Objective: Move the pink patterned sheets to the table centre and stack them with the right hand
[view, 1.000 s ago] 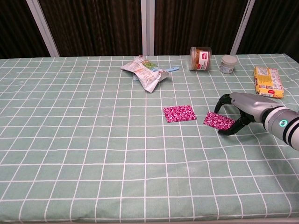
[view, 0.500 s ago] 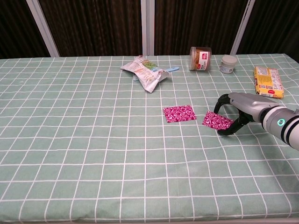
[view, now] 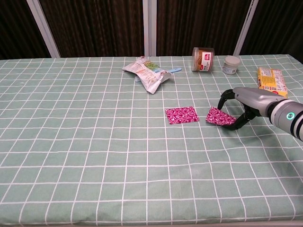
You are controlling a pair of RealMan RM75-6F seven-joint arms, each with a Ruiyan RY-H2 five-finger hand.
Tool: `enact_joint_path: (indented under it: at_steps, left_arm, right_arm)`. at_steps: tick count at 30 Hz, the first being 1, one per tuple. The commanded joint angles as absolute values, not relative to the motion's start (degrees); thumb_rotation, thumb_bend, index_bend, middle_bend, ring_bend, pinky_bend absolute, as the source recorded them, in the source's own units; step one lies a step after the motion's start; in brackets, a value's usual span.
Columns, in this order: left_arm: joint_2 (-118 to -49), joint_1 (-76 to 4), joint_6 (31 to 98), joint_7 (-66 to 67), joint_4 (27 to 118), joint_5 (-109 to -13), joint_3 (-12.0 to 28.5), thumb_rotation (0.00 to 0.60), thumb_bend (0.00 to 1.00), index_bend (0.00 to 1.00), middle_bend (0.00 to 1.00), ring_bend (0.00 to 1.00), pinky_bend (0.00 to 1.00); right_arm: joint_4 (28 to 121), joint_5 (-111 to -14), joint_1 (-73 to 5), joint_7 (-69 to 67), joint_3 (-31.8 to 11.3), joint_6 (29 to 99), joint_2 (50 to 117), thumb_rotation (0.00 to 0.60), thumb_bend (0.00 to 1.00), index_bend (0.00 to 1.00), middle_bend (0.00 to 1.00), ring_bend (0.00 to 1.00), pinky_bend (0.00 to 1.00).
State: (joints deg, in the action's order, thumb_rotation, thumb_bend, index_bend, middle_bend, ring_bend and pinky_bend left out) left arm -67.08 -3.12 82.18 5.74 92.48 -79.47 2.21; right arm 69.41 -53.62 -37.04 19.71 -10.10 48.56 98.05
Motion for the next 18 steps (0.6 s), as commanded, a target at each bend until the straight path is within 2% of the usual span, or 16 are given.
enact_joint_path:
  at_steps: [1, 8, 13, 18]
  left_arm:
    - [-67.03, -3.05, 82.24, 5.84, 92.55, -79.44, 2.15, 0.600, 0.02, 0.23, 0.12, 0.11, 0.13]
    - [-66.71, -2.94, 82.44, 6.59, 93.28, -79.16, 2.21, 0.600, 0.02, 0.23, 0.12, 0.11, 0.13]
    - [-66.38, -2.47, 82.57, 7.09, 93.76, -78.55, 1.97, 0.600, 0.02, 0.23, 0.12, 0.11, 0.13]
    - [-66.34, -2.13, 82.63, 7.26, 93.73, -78.16, 1.79, 0.600, 0.02, 0.23, 0.12, 0.11, 0.13]
  right_arm:
    - [70.29, -55.03, -38.34, 18.85, -10.52, 46.64, 96.41, 0.521, 0.18, 0.39, 0.09, 0.00, 0.00]
    - [69.40, -59.06, -44.01, 15.78, -11.83, 38.45, 94.12, 0.516, 0.18, 0.36, 0.08, 0.00, 0.00]
    - [64.27, -64.51, -48.56, 11.22, -11.78, 32.44, 95.88, 0.521, 0.18, 0.35, 0.08, 0.00, 0.00]
    - [59.22, -70.53, -51.86, 5.67, -11.31, 29.77, 98.06, 0.510, 0.18, 0.35, 0.08, 0.00, 0.00]
